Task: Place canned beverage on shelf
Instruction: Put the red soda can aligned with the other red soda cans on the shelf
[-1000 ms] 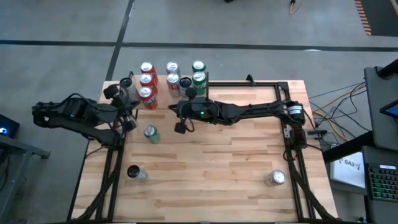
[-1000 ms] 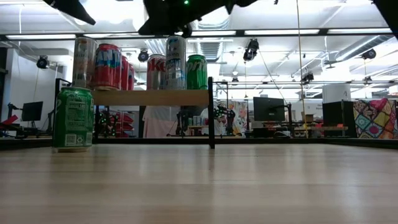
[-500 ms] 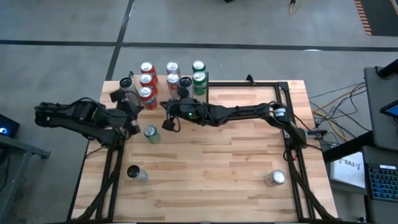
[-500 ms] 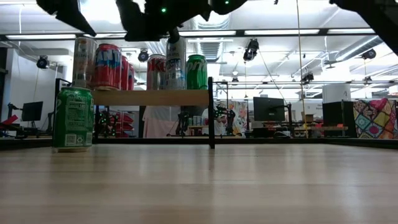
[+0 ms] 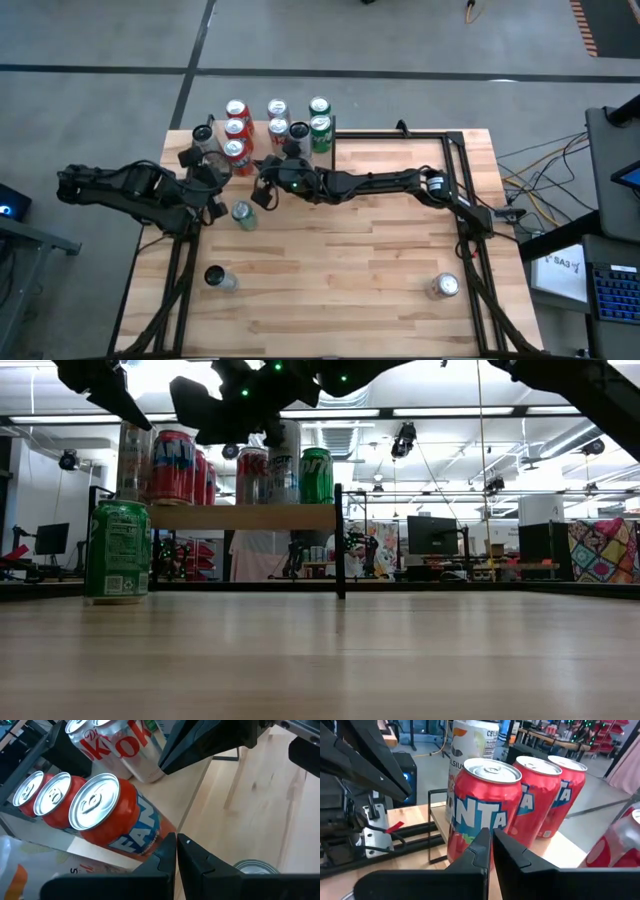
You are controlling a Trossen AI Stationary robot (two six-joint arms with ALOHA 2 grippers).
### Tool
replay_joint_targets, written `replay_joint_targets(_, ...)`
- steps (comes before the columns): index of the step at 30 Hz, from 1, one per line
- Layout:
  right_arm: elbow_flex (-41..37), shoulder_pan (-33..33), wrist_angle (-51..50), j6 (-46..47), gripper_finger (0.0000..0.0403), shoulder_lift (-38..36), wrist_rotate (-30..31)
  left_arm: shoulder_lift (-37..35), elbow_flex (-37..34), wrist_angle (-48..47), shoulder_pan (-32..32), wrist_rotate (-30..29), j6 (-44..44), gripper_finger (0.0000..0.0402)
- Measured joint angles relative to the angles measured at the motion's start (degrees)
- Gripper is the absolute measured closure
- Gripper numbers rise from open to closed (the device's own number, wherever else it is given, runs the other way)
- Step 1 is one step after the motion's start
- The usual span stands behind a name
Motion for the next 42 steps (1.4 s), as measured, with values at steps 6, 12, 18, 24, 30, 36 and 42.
replay_joint_targets(6, 0.1, 0.5, -1.1, 1.3, 0.0394, 0.0, 0.0, 0.0, 0.0, 0.0, 0.0, 0.0, -0.1, 0.0402)
replay_joint_targets(12, 1.6, 2.4, -4.4, -0.1, 0.0394, -1.7, -0.2, -0.1, 0.0, 0.1, 0.0, -0.2, -0.9, 0.0402)
replay_joint_targets(18, 8.7, 3.4, -18.2, 2.3, 0.0394, -5.9, -0.2, -0.6, 0.0, -0.7, 0.0, -0.3, -0.4, 0.0402)
replay_joint_targets(24, 19.0, 2.9, -30.7, 7.2, 0.0394, -6.1, -0.2, -2.3, 0.0, -0.8, 0.0, -2.9, 1.2, 0.0402)
replay_joint_targets(30, 18.8, 1.0, -31.4, 7.7, 0.0394, -6.0, -2.8, -4.7, -1.4, -0.6, 0.0, -0.4, 3.1, 0.0402)
replay_joint_targets(36, 18.8, -1.3, -27.9, 5.7, 0.0394, -4.0, -10.9, -6.6, -4.6, 2.8, 0.0, -0.3, 3.4, 0.0402)
replay_joint_targets(42, 18.8, -1.9, -23.2, 1.6, 0.0394, -1.8, -11.0, -6.6, -5.0, 4.3, 0.0, -3.1, 3.5, 0.0402)
